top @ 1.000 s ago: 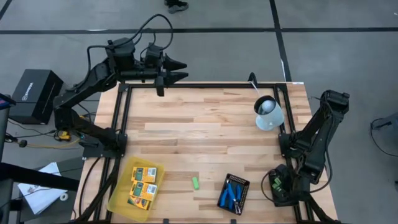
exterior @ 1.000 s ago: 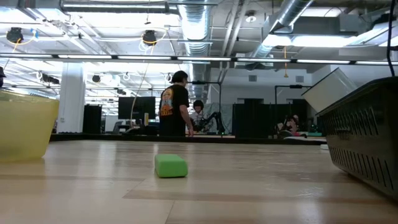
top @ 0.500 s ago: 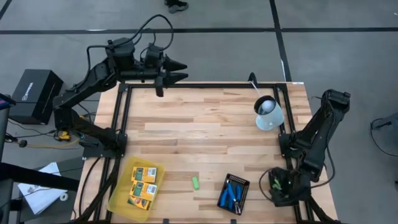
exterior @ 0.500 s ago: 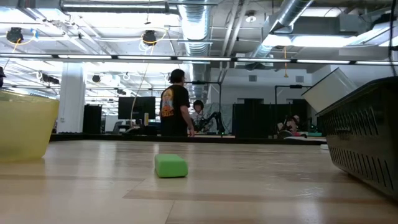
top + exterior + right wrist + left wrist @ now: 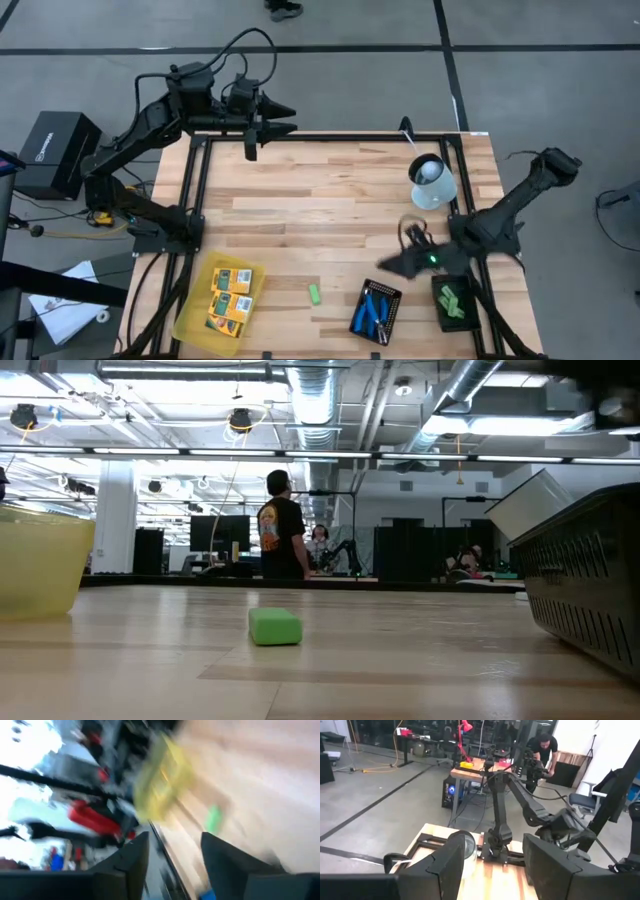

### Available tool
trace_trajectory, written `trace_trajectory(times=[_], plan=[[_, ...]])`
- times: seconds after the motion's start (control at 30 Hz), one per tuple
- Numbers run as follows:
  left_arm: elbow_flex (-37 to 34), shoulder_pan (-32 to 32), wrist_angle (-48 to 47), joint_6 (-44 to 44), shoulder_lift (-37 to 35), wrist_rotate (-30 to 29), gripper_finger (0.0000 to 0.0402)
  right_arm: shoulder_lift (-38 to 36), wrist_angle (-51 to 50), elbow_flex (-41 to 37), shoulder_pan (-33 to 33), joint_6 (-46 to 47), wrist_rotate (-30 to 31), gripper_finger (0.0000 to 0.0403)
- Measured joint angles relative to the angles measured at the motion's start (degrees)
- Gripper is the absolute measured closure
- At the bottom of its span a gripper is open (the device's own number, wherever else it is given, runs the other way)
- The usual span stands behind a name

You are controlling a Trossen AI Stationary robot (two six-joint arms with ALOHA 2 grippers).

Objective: Pick & Place School Supplies
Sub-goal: Put the green eraser into the right black bin

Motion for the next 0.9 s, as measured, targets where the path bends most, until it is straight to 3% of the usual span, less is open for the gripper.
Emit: trace_trajectory(times=[0.33,0.67,0.9], plan=[[0.0,-0.06,-0.79,-0.02,-0.22,-0.06,0.0209,5.81,34.81,0.04,-20.14,-31.09,-0.54,0.0325],[0.0,-0.39,-5.39,0.43,-0.17,-2.25,0.0227,16.3,62.85,1.23,-32.19,-36.21,-18.06,0.0342],[0.01,-0.31,-5.2,4.51,1.23,-4.18,0.0253,20.37,64.56,8.44,-35.95,-40.71,-22.81,0.0342]])
